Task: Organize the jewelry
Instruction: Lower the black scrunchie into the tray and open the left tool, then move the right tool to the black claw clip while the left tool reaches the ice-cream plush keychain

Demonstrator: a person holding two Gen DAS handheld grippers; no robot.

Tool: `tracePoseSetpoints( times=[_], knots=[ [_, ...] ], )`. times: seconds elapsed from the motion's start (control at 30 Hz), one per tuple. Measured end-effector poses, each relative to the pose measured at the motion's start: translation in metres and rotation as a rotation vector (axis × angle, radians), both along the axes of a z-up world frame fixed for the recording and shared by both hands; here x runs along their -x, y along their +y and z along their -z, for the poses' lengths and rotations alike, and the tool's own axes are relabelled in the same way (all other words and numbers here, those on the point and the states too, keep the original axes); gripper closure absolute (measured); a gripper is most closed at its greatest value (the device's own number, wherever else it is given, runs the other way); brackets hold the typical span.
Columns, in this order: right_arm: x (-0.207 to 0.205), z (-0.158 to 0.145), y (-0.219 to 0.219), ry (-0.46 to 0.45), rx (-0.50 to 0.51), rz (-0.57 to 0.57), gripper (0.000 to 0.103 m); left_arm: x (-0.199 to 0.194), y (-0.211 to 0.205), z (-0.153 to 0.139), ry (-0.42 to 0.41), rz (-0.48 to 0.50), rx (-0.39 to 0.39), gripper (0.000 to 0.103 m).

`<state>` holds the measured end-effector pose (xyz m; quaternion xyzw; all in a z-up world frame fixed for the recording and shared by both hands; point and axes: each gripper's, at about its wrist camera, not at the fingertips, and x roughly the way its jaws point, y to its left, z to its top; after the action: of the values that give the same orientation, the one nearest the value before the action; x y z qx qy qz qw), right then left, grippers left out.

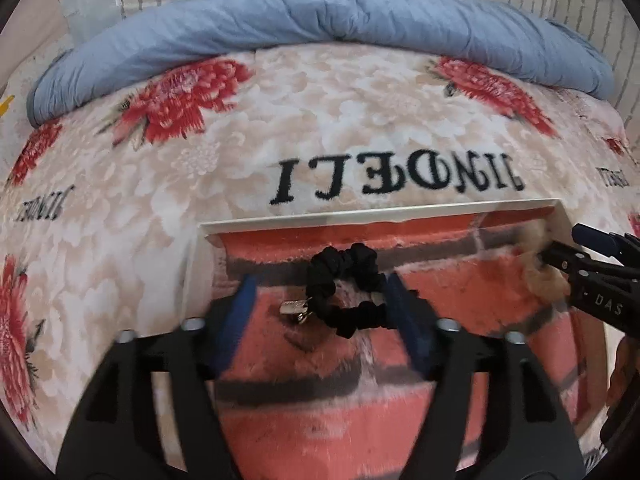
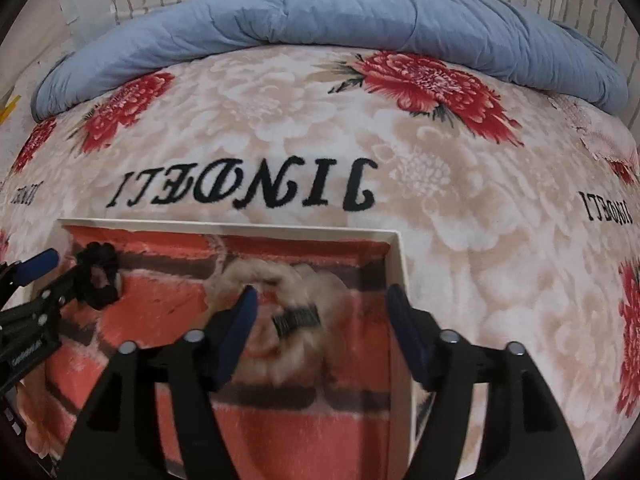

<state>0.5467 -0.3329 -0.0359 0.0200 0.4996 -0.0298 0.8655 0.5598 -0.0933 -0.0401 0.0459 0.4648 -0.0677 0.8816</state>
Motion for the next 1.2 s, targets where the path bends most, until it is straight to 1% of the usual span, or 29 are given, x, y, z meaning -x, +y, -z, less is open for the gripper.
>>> tracePoseSetpoints(
  times=[0.03, 0.07, 0.1, 0.13, 0.2, 0.33, 0.5, 0.6, 0.8, 0.9, 0.97, 1.03, 1.13, 1.2],
  knots=[
    [0.003, -0.004, -0.002, -0.004, -0.004, 0.005, 0.029, 0.006, 0.001, -0.007, -0.015, 0.003, -0.004, 0.017],
    [0.008, -0.01, -0.005, -0.01, -0.012, 0.014, 0.026, 0.01, 0.002, -0.013, -0.027, 0.007, -0.009, 0.014],
    [0.012, -0.015, -0.008, -0.018, -0.02, 0.024, 0.02, 0.017, 0.003, -0.021, -0.045, 0.009, -0.011, 0.01],
    [0.016, -0.019, -0.011, -0.026, -0.026, 0.031, 0.016, 0.022, 0.005, -0.029, -0.057, 0.01, -0.01, 0.007],
    [0.026, -0.029, -0.016, -0.039, -0.037, 0.047, 0.014, 0.032, 0.01, -0.04, -0.073, 0.011, -0.009, 0.006],
    [0.044, -0.043, -0.019, -0.045, -0.02, 0.065, 0.01, 0.05, 0.022, -0.057, -0.086, 0.005, -0.021, 0.005],
    [0.075, -0.066, -0.019, -0.098, 0.017, 0.074, 0.008, 0.076, 0.041, -0.072, -0.111, -0.007, -0.047, 0.005],
    [0.094, -0.076, -0.019, -0.13, 0.02, 0.096, 0.007, 0.094, 0.054, -0.079, -0.125, -0.02, -0.055, 0.005],
    [0.133, -0.089, -0.013, -0.203, 0.061, 0.107, 0.004, 0.133, 0.076, -0.086, -0.158, -0.042, -0.02, 0.005],
    [0.153, -0.093, -0.006, -0.241, 0.077, 0.095, 0.004, 0.151, 0.082, -0.09, -0.198, -0.046, -0.033, 0.005],
    [0.163, -0.095, -0.002, -0.252, 0.106, 0.087, 0.004, 0.163, 0.084, -0.093, -0.229, -0.041, -0.047, 0.005],
    [0.175, -0.096, 0.003, -0.252, 0.157, 0.074, 0.004, 0.175, 0.086, -0.094, -0.244, -0.024, -0.061, 0.005],
    [0.193, -0.096, 0.01, -0.248, 0.247, 0.069, 0.004, 0.188, 0.091, -0.093, -0.225, -0.02, -0.054, 0.005],
    [0.201, -0.095, 0.011, -0.244, 0.26, 0.067, 0.004, 0.196, 0.096, -0.092, -0.204, -0.03, -0.048, 0.005]
  ],
)
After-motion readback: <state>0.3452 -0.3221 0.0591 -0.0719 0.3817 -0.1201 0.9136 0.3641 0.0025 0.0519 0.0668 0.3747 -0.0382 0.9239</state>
